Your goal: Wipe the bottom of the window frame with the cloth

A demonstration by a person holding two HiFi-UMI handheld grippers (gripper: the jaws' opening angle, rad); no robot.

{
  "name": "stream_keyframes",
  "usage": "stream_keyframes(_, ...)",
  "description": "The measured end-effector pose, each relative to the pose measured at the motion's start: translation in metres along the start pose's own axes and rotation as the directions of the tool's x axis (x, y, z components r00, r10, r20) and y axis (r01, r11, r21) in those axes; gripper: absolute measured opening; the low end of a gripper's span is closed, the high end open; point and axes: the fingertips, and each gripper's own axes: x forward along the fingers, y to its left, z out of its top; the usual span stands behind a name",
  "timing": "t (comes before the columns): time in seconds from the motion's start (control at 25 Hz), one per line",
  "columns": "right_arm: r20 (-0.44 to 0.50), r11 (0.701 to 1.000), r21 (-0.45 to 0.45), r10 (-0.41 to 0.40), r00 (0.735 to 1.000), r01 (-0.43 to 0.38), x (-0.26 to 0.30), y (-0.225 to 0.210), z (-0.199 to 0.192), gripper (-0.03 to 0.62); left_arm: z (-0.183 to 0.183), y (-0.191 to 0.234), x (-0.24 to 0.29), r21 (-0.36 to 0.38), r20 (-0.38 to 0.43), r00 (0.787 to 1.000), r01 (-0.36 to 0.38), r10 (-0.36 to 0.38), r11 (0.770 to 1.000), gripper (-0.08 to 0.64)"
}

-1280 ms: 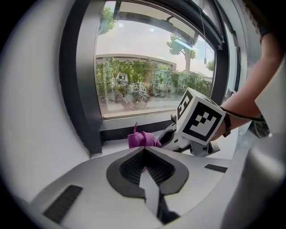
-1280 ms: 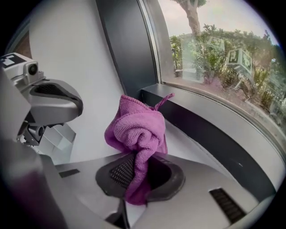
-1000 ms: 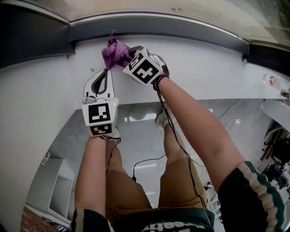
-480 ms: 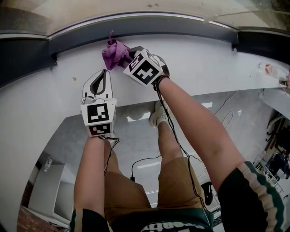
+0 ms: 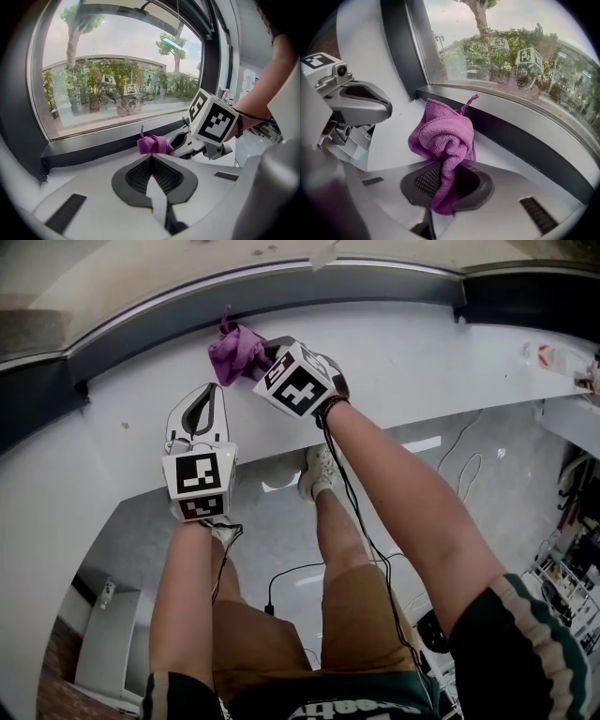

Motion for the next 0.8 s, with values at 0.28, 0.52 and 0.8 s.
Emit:
stream_keyframes(0.28,0.009,0.999,0.029,-0.027,1.000,0.027,-0.022,-0.025,-0.027,0.063,0.013,-0.035,0.018,0.036,-0.008,0.999,0.033,-0.033,0.999,0.009)
stream_keyframes(0.52,0.006,0.998,0.043,-0.040,0.999,0.040,-0.036,-0.042,-0.048,0.063,0.021,-0.062,0.034,0.055,-0.012,0.998,0.060,-0.060,0.997,0.009)
stream_keyframes(0.8,0.010,0.997,0.055,-0.055,0.998,0.055,-0.054,-0.062,-0.066,0.063,0.028,-0.089,0.051,0.072,-0.021,0.996,0.092,-0.091,0.993,0.009)
